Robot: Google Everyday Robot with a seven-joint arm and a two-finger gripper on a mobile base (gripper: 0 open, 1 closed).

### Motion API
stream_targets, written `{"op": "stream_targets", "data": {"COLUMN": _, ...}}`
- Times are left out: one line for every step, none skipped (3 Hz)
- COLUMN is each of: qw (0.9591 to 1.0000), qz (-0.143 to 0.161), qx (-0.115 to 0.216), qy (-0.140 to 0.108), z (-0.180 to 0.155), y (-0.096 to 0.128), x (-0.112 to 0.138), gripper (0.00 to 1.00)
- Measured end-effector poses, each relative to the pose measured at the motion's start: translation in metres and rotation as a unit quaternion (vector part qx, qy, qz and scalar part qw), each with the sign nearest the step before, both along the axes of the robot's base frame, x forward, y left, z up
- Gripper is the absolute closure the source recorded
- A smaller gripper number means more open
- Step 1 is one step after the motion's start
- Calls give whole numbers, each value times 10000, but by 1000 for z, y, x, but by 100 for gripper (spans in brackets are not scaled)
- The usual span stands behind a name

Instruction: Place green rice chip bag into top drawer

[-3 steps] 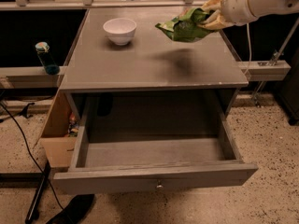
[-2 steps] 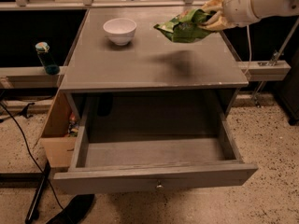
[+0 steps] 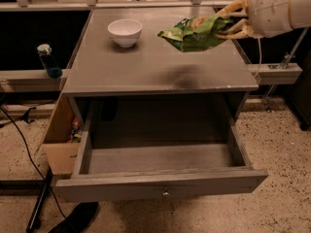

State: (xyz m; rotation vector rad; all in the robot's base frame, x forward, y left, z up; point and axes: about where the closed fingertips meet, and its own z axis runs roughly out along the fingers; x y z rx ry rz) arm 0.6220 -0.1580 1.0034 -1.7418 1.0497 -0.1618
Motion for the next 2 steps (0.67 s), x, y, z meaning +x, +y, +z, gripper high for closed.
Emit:
{"op": "stream_targets", "data": {"qw": 9978, "qz": 545, "qx": -33, "qy": -383, "z": 11, "y": 2, "x": -49, "gripper": 100}}
{"op": "stream_targets", "data": {"qw": 9910, "qz": 949, "qx": -350, "qy": -881, "z": 6, "y": 7, "x": -93, "gripper": 100}}
